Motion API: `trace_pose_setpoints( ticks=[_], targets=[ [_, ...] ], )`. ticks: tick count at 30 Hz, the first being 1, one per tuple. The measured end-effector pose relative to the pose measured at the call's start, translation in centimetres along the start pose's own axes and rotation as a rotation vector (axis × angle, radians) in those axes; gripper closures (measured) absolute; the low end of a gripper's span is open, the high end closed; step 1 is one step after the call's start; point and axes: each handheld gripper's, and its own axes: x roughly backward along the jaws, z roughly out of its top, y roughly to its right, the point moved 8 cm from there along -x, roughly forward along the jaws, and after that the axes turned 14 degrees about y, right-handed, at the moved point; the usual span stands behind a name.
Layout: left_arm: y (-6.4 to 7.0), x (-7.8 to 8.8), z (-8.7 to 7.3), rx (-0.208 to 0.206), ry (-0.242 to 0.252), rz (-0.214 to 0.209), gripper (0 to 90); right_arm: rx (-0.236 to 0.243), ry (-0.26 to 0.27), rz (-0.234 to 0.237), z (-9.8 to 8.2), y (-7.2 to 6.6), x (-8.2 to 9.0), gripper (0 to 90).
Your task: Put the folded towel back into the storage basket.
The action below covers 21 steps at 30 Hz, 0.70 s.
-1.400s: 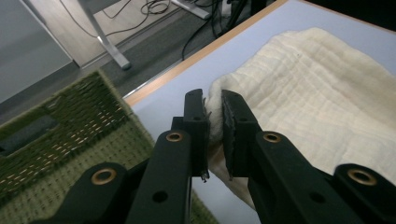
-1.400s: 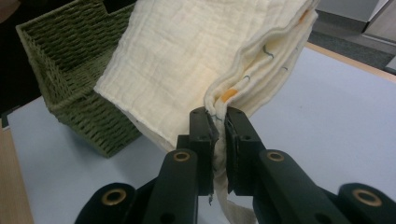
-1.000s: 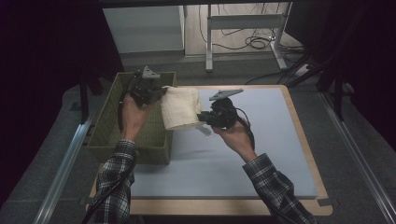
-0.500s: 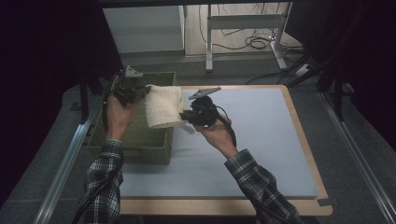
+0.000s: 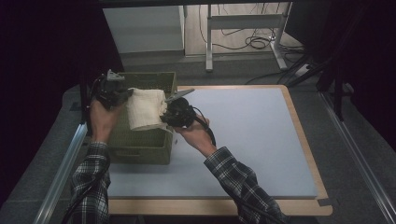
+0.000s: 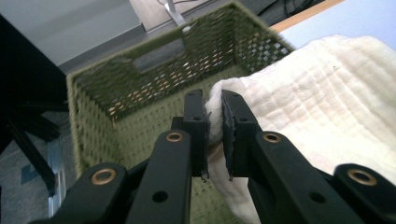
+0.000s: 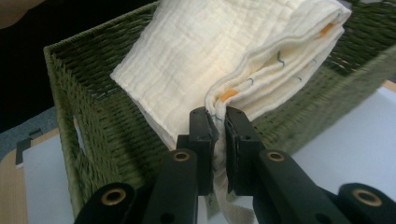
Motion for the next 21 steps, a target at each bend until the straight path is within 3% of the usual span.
trace_pose_setpoints(
  ticks=[14, 21],
  targets=[
    [-3.1, 1.2, -2.7, -0.017, -0.058, 0.055, 81.3, 0.032, -0.076, 0.037, -0.5, -3.0, -5.5, 82.3],
    [-3.4, -0.1, -4.2, -0.03, -0.097, 0.046, 81.3, 0.051, -0.132, 0.029, -1.3, -3.7, -7.2, 82.0]
  ],
)
